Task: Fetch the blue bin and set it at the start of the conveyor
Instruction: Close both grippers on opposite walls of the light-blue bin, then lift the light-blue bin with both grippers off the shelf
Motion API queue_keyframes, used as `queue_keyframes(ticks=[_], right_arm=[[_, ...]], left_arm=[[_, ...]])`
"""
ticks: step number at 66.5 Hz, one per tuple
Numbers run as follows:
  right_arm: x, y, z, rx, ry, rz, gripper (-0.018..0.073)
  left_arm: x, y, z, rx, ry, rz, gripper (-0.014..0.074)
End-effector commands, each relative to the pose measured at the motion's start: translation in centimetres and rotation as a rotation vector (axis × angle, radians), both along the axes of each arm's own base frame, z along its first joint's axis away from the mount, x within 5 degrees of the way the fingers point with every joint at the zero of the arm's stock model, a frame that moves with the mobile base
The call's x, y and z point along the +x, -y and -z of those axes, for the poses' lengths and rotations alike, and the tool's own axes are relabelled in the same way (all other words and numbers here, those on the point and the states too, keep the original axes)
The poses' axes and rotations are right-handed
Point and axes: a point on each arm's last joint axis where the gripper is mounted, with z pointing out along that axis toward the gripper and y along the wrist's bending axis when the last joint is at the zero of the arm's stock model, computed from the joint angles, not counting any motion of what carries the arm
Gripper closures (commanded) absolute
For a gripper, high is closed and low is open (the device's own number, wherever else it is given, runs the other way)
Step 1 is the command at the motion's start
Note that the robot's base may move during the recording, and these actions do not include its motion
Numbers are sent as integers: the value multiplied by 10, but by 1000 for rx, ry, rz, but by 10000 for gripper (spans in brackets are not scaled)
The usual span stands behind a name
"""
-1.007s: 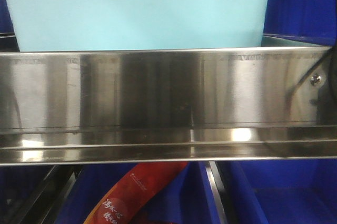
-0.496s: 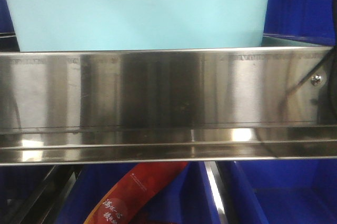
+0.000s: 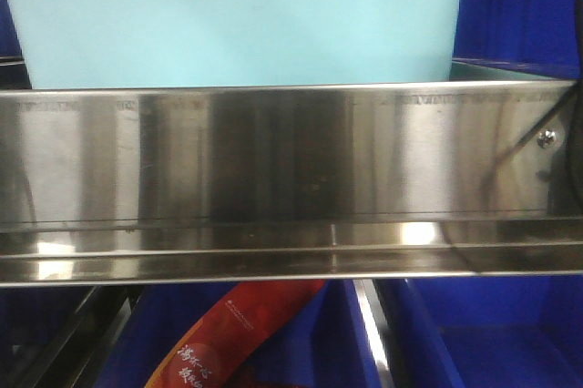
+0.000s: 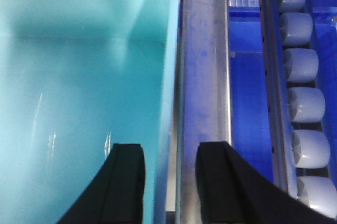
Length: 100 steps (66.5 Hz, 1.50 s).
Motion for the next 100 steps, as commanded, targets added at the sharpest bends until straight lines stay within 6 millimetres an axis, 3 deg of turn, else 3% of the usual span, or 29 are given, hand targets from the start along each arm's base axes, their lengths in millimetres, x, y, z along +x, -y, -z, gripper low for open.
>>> queue_keyframes(ticks=[1,19,24,34,37,61,73,87,100], right_arm=[[0,1,-2,-15,10,1,398],[0,1,-2,-15,9,2,398],[0,1,-2,-15,9,2,440],[0,0,-2,-15,9,0,722],[0,0,-2,-15,9,-2,714],[0,-5,-5,-8,31,-15,713],[-8,-4,-25,-1,51,-15,713],[-31,6,-57,9,131,5,713],[-66,16,-70,-3,248,55,713]], left_arm=[[0,3,0,-5,-5,-1,351],[0,4,0,-19,-9,-2,353],[0,4,0,-21,-10,-2,381],[-1,4,1,-20,-17,-3,612],[-1,4,1,-23,-18,-3,710],[-3,6,-1,-39,-31,-5,708],[-13,13,-31,-58,33,20,708],[-38,24,-62,-78,127,42,708],[-69,30,-65,-82,244,12,708]])
